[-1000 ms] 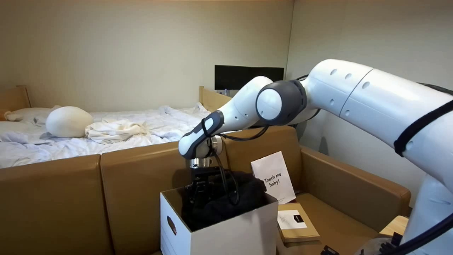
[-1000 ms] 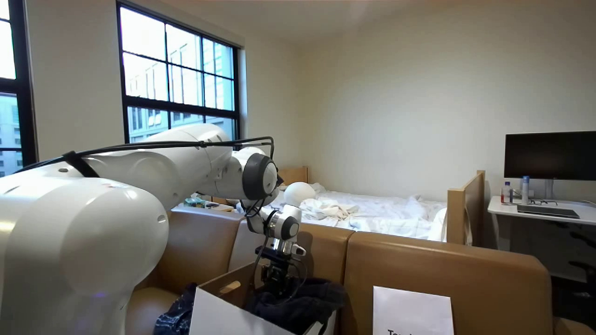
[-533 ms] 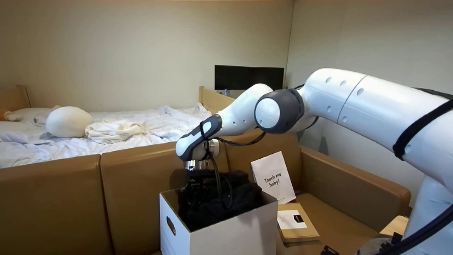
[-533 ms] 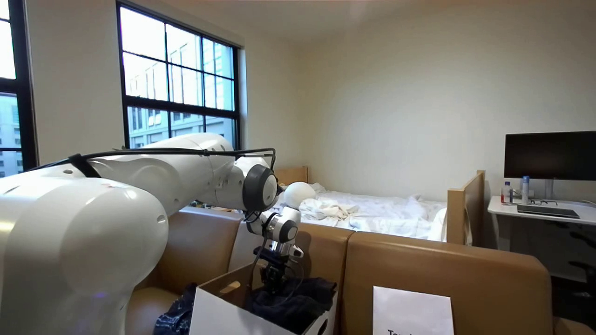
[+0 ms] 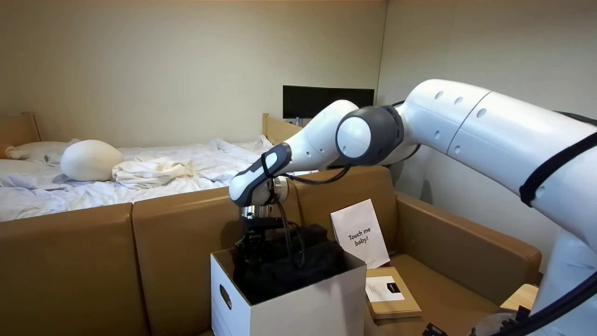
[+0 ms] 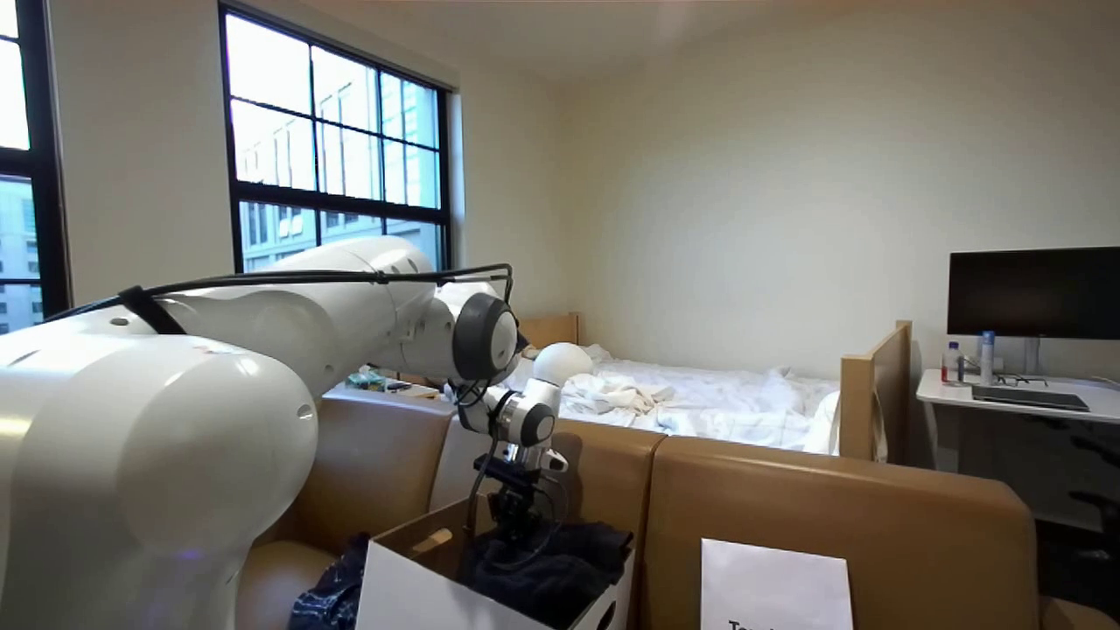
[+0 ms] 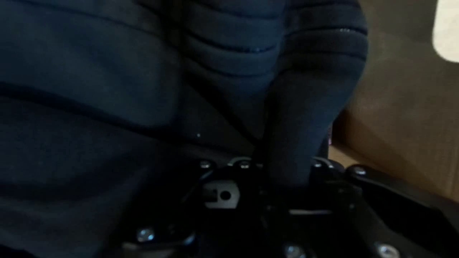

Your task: Pick the cloth in the box and put it on the couch

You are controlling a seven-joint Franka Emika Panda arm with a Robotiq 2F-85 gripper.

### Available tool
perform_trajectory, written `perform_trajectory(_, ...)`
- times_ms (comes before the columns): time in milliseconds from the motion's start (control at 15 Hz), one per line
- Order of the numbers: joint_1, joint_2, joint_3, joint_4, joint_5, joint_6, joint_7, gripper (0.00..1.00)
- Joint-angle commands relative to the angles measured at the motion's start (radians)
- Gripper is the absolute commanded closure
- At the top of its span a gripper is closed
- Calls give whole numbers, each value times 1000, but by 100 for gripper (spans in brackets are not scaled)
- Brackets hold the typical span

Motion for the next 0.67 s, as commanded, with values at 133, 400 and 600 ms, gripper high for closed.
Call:
perform_trajectory(133,101,-310,-100,-311,-93,34,156,93)
perform_trajectory(400,151,-490,-147,-475,-144,70,286,93)
perform_trajectory(600,137,-624,-150,-605,-134,123,320,93)
